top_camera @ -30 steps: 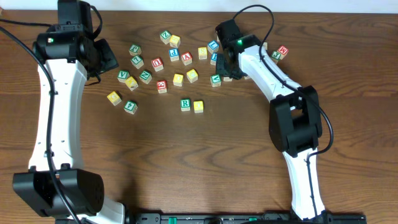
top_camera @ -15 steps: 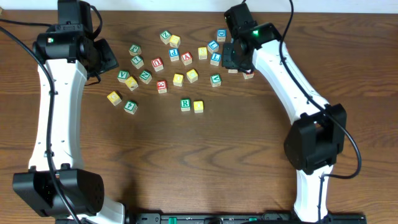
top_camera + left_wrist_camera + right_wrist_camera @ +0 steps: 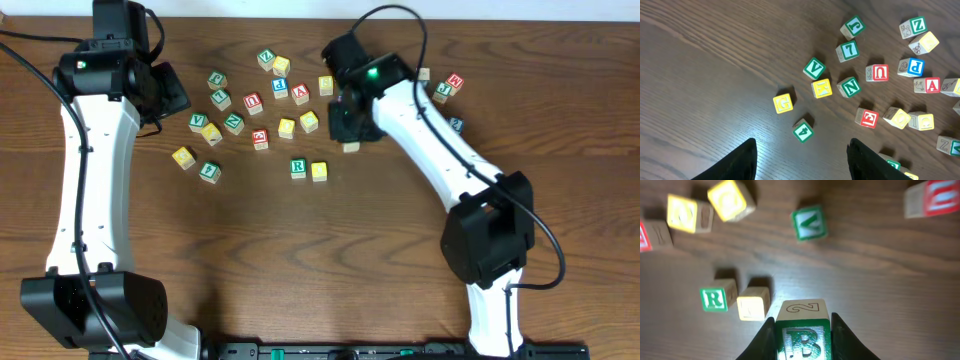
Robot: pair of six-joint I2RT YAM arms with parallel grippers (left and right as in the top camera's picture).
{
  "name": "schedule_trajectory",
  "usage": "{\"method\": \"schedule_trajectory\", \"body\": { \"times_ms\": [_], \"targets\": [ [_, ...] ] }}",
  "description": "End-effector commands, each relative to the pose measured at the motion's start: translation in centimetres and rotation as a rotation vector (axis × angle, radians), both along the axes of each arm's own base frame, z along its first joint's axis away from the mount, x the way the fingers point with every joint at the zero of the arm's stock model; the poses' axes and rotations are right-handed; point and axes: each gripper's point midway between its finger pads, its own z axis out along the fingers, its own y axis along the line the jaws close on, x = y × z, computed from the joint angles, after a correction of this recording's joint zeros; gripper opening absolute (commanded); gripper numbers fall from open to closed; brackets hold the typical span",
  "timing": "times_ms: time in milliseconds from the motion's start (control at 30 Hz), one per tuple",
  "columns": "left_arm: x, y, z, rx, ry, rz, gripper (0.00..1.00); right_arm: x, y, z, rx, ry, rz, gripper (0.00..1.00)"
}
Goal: Spell out ROBOT
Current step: 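Carry the B block down and lower it right of the O block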
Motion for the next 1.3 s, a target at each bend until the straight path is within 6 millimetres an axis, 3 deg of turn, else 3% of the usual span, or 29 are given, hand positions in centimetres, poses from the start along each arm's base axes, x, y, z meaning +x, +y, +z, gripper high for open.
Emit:
{"method": "schedule_trajectory", "body": {
  "times_ms": [0,167,467,667,1267],
  "targets": [
    [0.1,0.1,-0.3,0.0,0.008,0.006,0.57,-1.5,0.2,-2.9,-0.038,0.064,0.03,0.21],
    [0.1,0.1,-0.3,0.0,0.008,0.006,0.57,-2.8,0.5,-4.9,-0.047,0.095,0.045,0.22],
    [0.2,0.1,-0.3,0.0,0.005,0.006,0.57,-3.3,1.9,-7.2,-0.026,0.071,0.076,0.25],
    [0.2,0.1,-0.3,0.0,0.005,0.006,0.57,-3.6,1.8,-8.9,-0.02,0.068,0.055,0.24],
    [0.2,0.1,-0.3,0.0,0.005,0.006,0.57,-1.8,1.9,-9.1,-0.007,-0.008,-0.05,0.27]
  ]
}}
